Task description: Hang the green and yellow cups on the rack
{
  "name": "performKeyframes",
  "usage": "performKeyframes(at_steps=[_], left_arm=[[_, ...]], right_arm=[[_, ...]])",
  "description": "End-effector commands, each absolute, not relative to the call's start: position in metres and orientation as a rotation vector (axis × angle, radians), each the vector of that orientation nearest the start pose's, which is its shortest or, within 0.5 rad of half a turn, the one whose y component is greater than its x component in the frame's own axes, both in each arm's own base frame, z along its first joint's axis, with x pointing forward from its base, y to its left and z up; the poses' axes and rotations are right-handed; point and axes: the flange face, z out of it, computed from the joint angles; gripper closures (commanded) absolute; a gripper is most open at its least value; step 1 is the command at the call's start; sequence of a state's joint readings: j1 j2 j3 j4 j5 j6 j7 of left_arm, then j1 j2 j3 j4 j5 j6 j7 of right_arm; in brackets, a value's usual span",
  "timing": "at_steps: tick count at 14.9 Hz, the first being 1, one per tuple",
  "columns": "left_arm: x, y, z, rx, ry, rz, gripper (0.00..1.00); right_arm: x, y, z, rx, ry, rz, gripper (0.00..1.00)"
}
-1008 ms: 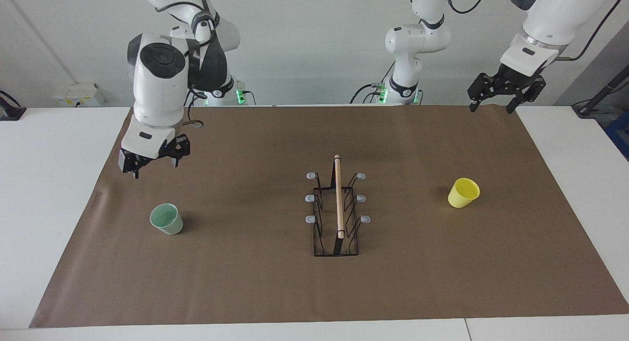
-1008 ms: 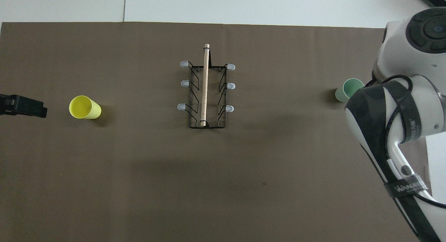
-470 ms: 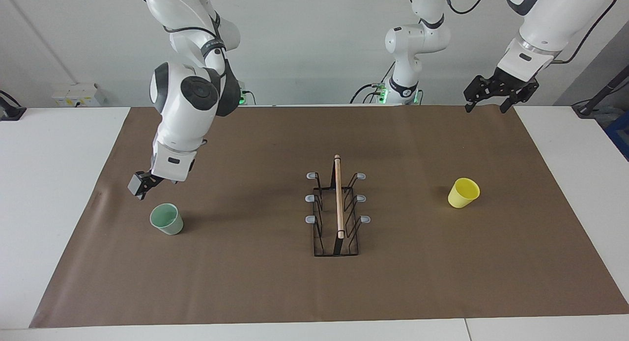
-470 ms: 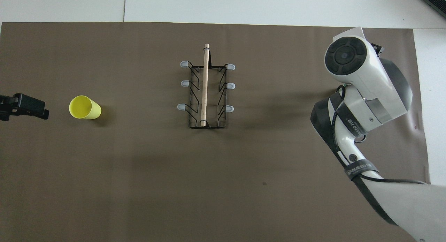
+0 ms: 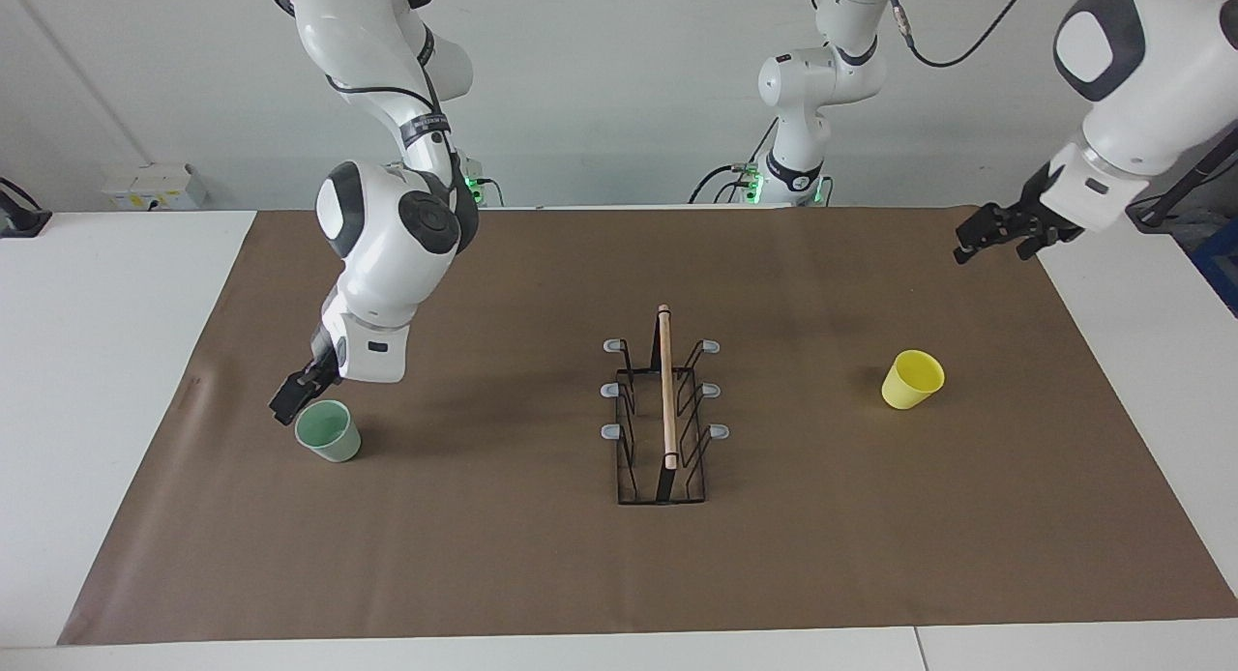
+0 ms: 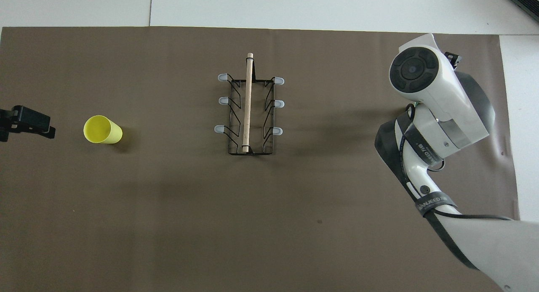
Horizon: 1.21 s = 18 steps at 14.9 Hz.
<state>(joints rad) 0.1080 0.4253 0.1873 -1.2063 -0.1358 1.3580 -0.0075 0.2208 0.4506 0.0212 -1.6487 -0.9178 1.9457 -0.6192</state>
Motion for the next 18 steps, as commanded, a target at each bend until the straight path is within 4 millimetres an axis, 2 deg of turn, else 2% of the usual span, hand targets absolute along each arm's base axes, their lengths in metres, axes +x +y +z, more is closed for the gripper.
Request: performKeyframes(at_steps=[1, 4, 5, 6, 8, 10, 12, 13, 15, 18], left_arm=[[0.612, 0.198, 0.495, -3.184, -0.918, 0.533, 0.0], [0.578, 0.217, 0.453, -3.152, -1.428, 0.667, 0.0], [0.554, 0.233, 0.439, -3.148, -1.62, 0.704, 0.0], [0.539, 0.236, 0.425, -3.124, -1.791, 0.726, 0.0], [0.53, 0.238, 0.404, -2.874, -2.201, 0.757, 0.0], [0.523, 0.249, 0.385, -2.647, -2.566, 0.83, 0.0], [0.497, 0.261, 0.361, -2.437, -2.853, 0.9, 0.0], [0.481, 0.253, 0.346, -2.355, -2.974, 0.977, 0.0], [0.454, 0.243, 0.321, -2.192, -3.151, 1.005, 0.0], [0.44, 0.224, 0.295, -1.987, -3.35, 1.024, 0.0]], right_arm=[[0.678, 0.115, 0.337, 1.779, 1.445, -0.385, 0.0], [0.682, 0.124, 0.31, 1.709, 1.484, -0.398, 0.0], [0.684, 0.128, 0.308, 1.698, 1.504, -0.367, 0.0], [0.686, 0.128, 0.304, 1.692, 1.515, -0.355, 0.0], [0.686, 0.13, 0.3, 1.669, 1.521, -0.36, 0.0], [0.688, 0.132, 0.297, 1.666, 1.543, -0.323, 0.0], [0.688, 0.129, 0.291, 1.667, 1.576, -0.28, 0.0], [0.691, 0.122, 0.292, 1.679, 1.57, -0.278, 0.0], [0.689, 0.122, 0.29, 1.686, 1.571, -0.293, 0.0], [0.682, 0.116, 0.28, 1.687, 1.583, -0.337, 0.0]])
